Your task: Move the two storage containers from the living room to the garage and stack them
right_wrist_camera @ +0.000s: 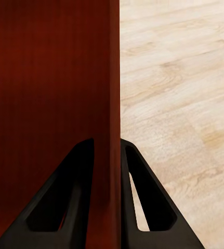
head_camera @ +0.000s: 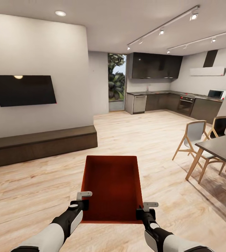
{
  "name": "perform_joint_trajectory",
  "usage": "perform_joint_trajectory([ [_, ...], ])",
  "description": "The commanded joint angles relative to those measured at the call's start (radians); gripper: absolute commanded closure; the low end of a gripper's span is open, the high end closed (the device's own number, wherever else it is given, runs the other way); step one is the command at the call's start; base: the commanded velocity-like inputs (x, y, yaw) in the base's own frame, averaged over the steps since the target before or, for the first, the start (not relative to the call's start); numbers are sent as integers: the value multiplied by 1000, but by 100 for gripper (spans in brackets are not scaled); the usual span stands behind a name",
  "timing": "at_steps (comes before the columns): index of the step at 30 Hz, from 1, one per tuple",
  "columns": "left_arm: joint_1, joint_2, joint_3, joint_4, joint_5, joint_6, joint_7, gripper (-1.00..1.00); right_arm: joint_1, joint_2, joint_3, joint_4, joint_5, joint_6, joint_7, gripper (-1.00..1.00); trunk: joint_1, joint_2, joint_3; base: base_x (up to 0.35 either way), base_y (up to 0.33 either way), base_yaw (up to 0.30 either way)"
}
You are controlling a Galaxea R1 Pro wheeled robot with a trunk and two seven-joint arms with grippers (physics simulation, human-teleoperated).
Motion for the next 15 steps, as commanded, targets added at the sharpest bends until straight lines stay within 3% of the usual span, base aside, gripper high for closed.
perform_joint_trajectory([
  [1, 0, -1, 28, -3, -14, 7, 10, 100, -1, 0, -31, 0, -29, -8, -7, 100, 0, -1, -1, 0, 0, 0],
  [15, 0, -1, 28, -4, -14, 7, 10, 100, -1, 0, -33, 0, -31, -7, -7, 100, 0, -1, -1, 0, 0, 0],
])
